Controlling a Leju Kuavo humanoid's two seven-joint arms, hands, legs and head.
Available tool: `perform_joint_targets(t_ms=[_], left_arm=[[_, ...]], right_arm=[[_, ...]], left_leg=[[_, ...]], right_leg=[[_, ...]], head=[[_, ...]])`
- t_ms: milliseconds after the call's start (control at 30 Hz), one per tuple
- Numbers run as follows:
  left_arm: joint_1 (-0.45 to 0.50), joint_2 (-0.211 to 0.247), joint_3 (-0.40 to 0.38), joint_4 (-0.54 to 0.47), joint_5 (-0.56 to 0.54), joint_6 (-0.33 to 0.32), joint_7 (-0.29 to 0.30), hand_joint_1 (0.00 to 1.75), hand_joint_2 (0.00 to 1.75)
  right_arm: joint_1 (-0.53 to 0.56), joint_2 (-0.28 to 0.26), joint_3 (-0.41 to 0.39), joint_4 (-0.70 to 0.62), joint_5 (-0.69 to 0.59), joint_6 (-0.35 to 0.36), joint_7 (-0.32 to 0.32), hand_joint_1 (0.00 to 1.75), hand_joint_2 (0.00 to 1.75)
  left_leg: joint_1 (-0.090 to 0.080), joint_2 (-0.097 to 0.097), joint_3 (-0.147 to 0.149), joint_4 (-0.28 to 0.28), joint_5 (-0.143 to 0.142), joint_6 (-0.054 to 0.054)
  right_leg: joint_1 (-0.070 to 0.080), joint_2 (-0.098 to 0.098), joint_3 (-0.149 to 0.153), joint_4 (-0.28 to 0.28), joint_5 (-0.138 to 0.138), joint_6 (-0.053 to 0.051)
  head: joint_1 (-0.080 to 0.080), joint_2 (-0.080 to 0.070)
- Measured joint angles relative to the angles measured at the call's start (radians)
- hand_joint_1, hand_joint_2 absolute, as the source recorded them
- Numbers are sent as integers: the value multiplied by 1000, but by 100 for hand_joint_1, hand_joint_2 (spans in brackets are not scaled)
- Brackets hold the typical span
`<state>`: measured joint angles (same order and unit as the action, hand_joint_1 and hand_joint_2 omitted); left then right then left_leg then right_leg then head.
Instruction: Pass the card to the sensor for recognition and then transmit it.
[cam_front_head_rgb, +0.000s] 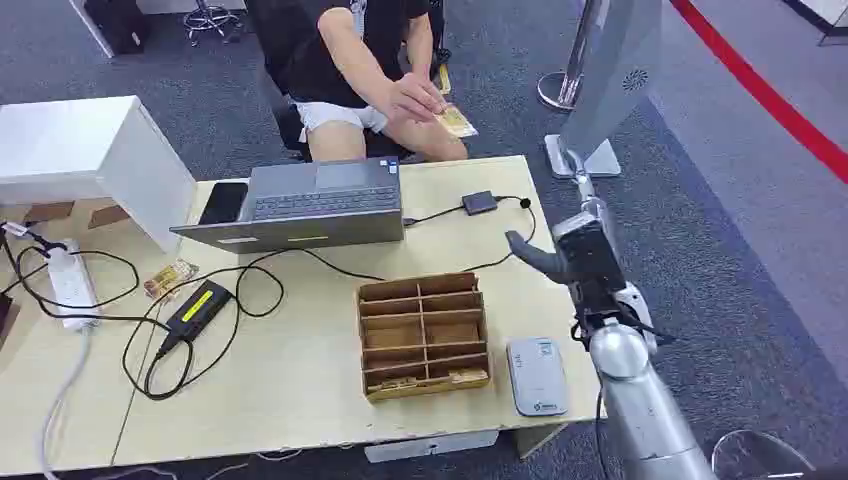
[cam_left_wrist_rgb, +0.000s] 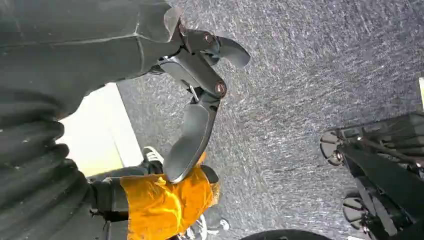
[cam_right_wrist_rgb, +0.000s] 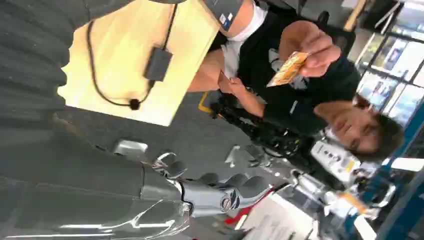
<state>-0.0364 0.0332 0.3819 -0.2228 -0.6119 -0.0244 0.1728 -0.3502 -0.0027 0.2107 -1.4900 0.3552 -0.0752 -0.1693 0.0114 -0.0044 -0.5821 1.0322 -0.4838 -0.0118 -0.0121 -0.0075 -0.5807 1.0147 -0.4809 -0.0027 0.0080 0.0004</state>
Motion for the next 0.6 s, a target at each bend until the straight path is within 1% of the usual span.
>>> perform_joint_targets(t_ms=[133, 233, 367, 600], left_arm=[[-8, -3, -3, 0, -24, -7, 2, 0, 175], [-11, -4, -11, 0, -40, -13, 6, 0, 175], [-21, -7, -19, 0, -63, -22, 14, 0, 175], [-44, -17, -28, 0, -101, -34, 32, 0, 175]], right_arm=[[-82, 0, 78, 44, 82, -8, 43, 0, 175], [-142, 0, 120, 93, 143, -14, 74, 0, 175], [-219, 9, 162, 185, 219, -32, 111, 0, 175], [-333, 42, 224, 357, 342, -75, 177, 0, 175]], left_leg=[[0, 0, 0, 0, 1, 0], [0, 0, 0, 0, 1, 0], [0, 0, 0, 0, 1, 0], [0, 0, 0, 0, 1, 0]], right_leg=[[0, 0, 0, 0, 0, 0], [0, 0, 0, 0, 0, 0], [0, 0, 0, 0, 1, 0], [0, 0, 0, 0, 1, 0]], head=[[0, 0], [0, 0], [0, 0], [0, 0]])
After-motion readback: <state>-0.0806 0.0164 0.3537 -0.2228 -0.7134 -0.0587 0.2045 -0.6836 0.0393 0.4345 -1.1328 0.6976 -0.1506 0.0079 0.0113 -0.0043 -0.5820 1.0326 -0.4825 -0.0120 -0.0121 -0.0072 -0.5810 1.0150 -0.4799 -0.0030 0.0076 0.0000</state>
